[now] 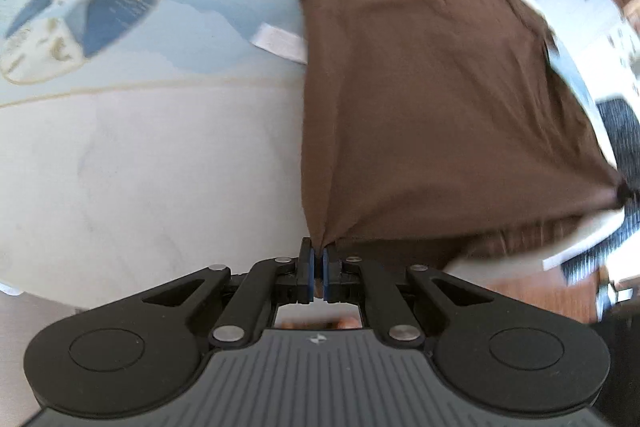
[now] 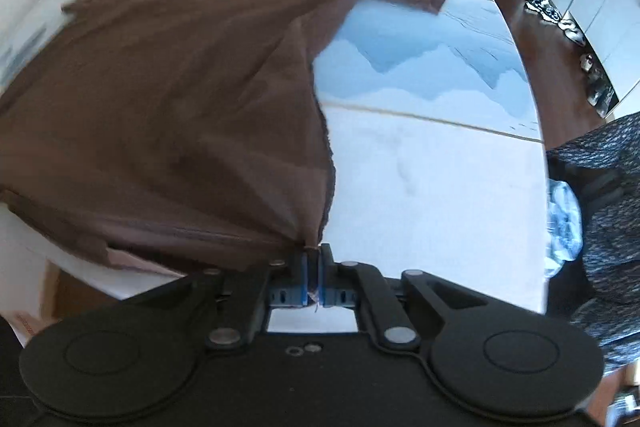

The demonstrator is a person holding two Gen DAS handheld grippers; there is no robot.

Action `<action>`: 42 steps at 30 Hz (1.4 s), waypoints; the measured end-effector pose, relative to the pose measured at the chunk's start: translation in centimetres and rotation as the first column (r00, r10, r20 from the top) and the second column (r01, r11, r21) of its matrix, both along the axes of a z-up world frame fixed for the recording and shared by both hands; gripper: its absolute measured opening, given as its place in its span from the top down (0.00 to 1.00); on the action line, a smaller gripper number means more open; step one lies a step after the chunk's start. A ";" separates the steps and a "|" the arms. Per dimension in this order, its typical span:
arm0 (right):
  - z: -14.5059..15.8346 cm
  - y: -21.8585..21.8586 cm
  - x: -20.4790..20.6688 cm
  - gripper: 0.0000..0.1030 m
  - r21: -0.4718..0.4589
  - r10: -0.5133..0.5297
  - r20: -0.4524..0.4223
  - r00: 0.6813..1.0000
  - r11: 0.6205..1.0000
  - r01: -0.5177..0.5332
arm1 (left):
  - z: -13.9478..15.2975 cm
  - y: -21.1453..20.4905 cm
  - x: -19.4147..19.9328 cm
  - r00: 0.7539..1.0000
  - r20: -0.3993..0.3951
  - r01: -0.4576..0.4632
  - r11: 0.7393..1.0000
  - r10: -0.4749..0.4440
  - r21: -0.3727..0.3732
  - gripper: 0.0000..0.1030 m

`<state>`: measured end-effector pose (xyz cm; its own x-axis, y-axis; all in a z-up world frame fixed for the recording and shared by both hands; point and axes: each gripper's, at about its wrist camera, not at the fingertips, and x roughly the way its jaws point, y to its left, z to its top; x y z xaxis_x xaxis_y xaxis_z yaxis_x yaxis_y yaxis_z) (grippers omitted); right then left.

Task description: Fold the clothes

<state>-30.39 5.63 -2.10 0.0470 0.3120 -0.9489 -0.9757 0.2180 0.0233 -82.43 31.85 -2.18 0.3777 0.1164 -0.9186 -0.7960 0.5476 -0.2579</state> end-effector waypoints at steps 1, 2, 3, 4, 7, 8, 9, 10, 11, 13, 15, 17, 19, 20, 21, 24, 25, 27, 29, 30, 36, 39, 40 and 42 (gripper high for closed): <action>0.1 -0.3 0.1 0.00 -0.006 0.012 0.007 1.000 1.000 -0.012 | -0.3 -0.3 0.1 1.000 0.003 0.017 1.000 -0.016 -0.025 0.98; 0.3 -0.6 0.2 0.00 -0.013 0.025 0.014 1.000 1.000 -0.024 | -0.6 -0.5 0.1 1.000 0.006 0.024 0.999 -0.023 -0.045 0.98; 0.4 -0.9 0.3 0.00 -0.019 0.037 0.022 0.999 0.999 -0.037 | -0.8 -0.5 0.0 1.000 0.006 0.021 0.998 -0.021 -0.066 0.98; 0.5 -1.2 0.4 0.00 -0.026 0.049 0.029 0.998 0.998 -0.049 | -1.2 -0.5 -0.1 1.000 -0.001 0.028 0.995 -0.028 -0.096 0.97; 0.9 -2.1 0.7 0.00 -0.046 0.087 0.049 0.995 0.995 -0.084 | -1.6 -0.8 -0.1 0.995 -0.049 0.082 0.987 -0.090 -0.141 0.93; 1.0 -2.3 0.8 0.00 -0.053 0.099 0.056 0.994 0.994 -0.096 | -1.4 -1.0 0.0 0.991 -0.078 0.102 0.988 -0.112 -0.120 0.91; 1.2 -2.6 0.9 0.00 -0.060 0.112 0.062 0.992 0.992 -0.108 | -1.2 -1.2 0.2 0.986 -0.104 0.121 0.989 -0.130 -0.089 0.88; 1.5 -2.7 0.7 0.00 -0.030 0.115 0.075 0.991 0.993 -0.113 | -0.7 -1.4 0.4 0.983 -0.114 0.139 0.989 -0.145 -0.054 0.86; 1.7 -2.8 0.3 0.00 0.003 0.130 0.094 0.987 0.991 -0.131 | -0.3 -1.5 0.8 0.981 -0.108 0.158 0.987 -0.159 -0.025 0.80; 1.8 -2.6 -0.8 0.00 0.033 0.193 0.120 0.974 0.980 -0.198 | 0.5 -1.8 1.6 0.977 -0.090 0.195 0.981 -0.192 0.025 0.61; 1.7 -2.0 -1.9 0.00 0.050 0.251 0.112 0.962 0.965 -0.258 | 1.0 -2.1 2.8 0.972 -0.055 0.233 0.971 -0.230 0.051 0.23; 1.1 -1.2 -3.2 0.00 0.055 0.311 0.099 0.945 0.947 -0.317 | 0.9 -2.4 3.9 0.964 -0.057 0.264 0.961 -0.260 0.083 0.23; 0.5 -0.2 -4.8 0.00 0.063 0.378 0.089 0.921 0.921 -0.384 | 0.8 -2.6 5.0 0.955 -0.060 0.295 0.949 -0.289 0.115 0.23; 0.2 0.4 -5.8 0.00 0.069 0.415 0.086 0.906 0.904 -0.421 | 0.6 -2.6 5.5 0.953 -0.058 0.301 0.946 -0.296 0.121 0.23; -0.1 1.0 -6.4 0.00 0.075 0.429 0.088 0.899 0.897 -0.435 | 0.2 -2.5 5.8 0.955 -0.057 0.297 0.947 -0.292 0.121 0.23; -0.9 2.6 -8.1 0.00 0.091 0.467 0.095 0.879 0.876 -0.474 | -0.9 -2.2 6.7 0.957 -0.076 0.288 0.947 -0.279 0.145 0.23; -1.2 3.2 -8.7 0.00 0.096 0.479 0.097 0.872 0.868 -0.487 | -1.0 -2.0 6.9 0.958 -0.079 0.286 0.945 -0.277 0.157 0.23; -1.1 4.1 -9.5 0.00 0.102 0.488 0.100 0.867 0.862 -0.497 | -1.3 -1.5 7.4 0.959 -0.084 0.283 0.942 -0.272 0.180 0.23; -0.8 5.1 -8.7 0.00 0.126 0.457 0.089 0.885 0.877 -0.465 | -1.6 -1.0 8.1 0.963 -0.090 0.268 0.942 -0.255 0.203 0.23; -0.9 5.6 -8.3 0.00 0.128 0.438 0.075 0.896 0.887 -0.444 | -1.7 -0.6 8.2 0.966 -0.090 0.258 0.943 -0.244 0.209 0.23; -1.0 7.0 -7.1 0.00 0.117 0.351 -0.014 0.936 0.931 -0.347 | 0.9 -2.9 10.6 0.917 -0.048 0.393 0.871 -0.397 0.294 0.23; -0.9 7.0 -6.8 0.00 0.112 0.302 -0.073 0.950 0.949 -0.293 | 1.2 -5.3 13.4 0.844 -0.054 0.521 0.790 -0.534 0.323 0.23; -1.0 7.2 -6.5 0.00 0.109 0.287 -0.088 0.954 0.955 -0.277 | 1.3 -6.1 14.4 0.816 -0.057 0.559 0.761 -0.575 0.330 0.23; -1.2 8.1 -6.0 0.00 0.103 0.267 -0.100 0.959 0.961 -0.256 | 0.7 -7.0 16.0 0.781 -0.067 0.603 0.722 -0.621 0.339 0.23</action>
